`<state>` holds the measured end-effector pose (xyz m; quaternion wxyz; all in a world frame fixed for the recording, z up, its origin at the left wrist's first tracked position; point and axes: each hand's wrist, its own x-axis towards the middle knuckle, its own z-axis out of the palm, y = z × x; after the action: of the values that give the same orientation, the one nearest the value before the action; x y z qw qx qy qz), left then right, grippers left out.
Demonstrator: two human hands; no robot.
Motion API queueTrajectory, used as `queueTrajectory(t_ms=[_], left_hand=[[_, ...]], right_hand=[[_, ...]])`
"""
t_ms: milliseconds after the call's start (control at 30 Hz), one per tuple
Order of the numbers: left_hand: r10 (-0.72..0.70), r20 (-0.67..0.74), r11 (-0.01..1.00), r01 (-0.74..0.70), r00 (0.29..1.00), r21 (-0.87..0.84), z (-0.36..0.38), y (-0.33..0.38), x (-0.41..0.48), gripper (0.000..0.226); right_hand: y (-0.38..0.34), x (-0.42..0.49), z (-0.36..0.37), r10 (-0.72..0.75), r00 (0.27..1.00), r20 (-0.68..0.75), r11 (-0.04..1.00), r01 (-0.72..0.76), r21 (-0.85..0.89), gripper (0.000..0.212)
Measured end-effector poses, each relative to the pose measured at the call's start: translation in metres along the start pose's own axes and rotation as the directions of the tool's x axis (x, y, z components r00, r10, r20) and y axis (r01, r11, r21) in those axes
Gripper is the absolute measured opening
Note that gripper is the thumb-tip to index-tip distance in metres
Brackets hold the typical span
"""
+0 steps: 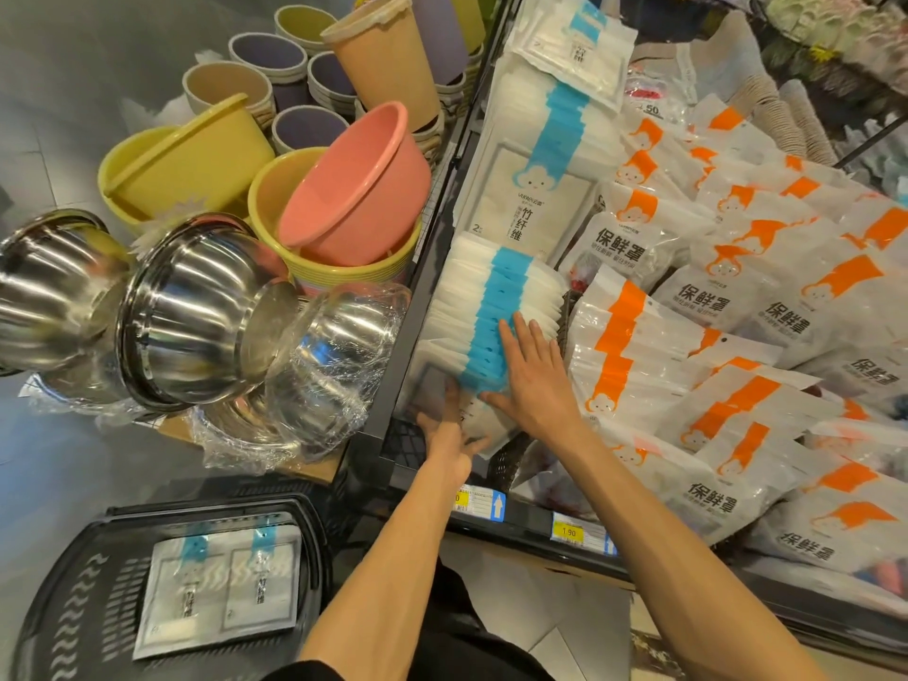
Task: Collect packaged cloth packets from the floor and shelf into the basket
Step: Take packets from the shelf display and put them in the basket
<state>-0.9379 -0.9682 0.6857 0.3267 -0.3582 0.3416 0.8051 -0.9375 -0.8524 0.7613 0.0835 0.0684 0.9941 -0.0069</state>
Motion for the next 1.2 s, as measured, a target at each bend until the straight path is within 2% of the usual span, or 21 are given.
queueTrajectory(t_ms=[133,333,500,667,833,933,1000,1033,1067,1133,1200], left_hand=[[0.009,-0.007,1.000,-0.009,1.000,0.012,0.001,0.001,0.001,0.105],[-0.015,-0.061,0.995,0.021,0.998,0.099,-0.001,0.000,0.004,0.122],[0.001,-0.083,0.988,0.012,0.997,0.157,-0.004,0.003,0.004,0.106],[0.032,-0.124,0.972,-0.002,0.992,0.234,-0.004,0.012,-0.008,0.120],[0.045,-0.057,0.963,-0.028,0.997,0.269,-0.011,0.020,-0.019,0.080],[0.077,0.038,0.906,-0.086,0.996,0.414,-0.020,0.029,-0.034,0.073],[0.142,0.117,0.806,-0.183,0.983,0.563,-0.026,0.038,-0.047,0.060],[0.201,0.160,0.711,-0.256,0.966,0.655,-0.029,0.044,-0.053,0.053],[0.273,0.219,0.568,-0.341,0.937,0.749,-0.032,0.052,-0.057,0.048],[0.359,0.376,0.182,-0.459,0.855,0.870,-0.039,0.068,-0.064,0.046],[0.347,0.480,-0.149,-0.458,0.805,0.876,-0.045,0.084,-0.073,0.046]], right_hand=[[0.002,0.002,0.005,0.000,1.000,-0.018,1.000,0.000,-0.012,0.105],[0.000,0.001,0.009,0.007,0.999,-0.031,1.000,-0.008,-0.027,0.106],[0.002,0.001,0.007,0.003,1.000,-0.029,1.000,-0.003,0.007,0.105],[0.002,0.001,-0.002,-0.003,1.000,-0.027,0.999,0.004,0.047,0.103],[-0.002,-0.001,-0.011,0.003,1.000,-0.013,0.999,-0.003,0.051,0.099],[-0.006,-0.007,-0.015,0.010,0.999,-0.038,0.999,-0.009,0.033,0.095],[-0.010,-0.012,-0.020,0.026,0.998,-0.048,0.999,-0.025,0.036,0.090],[-0.012,-0.016,-0.022,0.033,0.998,-0.051,0.999,-0.031,0.031,0.086],[-0.016,-0.020,-0.024,0.034,0.998,-0.051,0.999,-0.033,0.015,0.082],[-0.024,-0.029,-0.028,0.026,0.999,-0.029,0.999,-0.027,-0.028,0.075],[-0.032,-0.040,-0.032,0.019,1.000,-0.012,0.998,-0.020,-0.061,0.072]])
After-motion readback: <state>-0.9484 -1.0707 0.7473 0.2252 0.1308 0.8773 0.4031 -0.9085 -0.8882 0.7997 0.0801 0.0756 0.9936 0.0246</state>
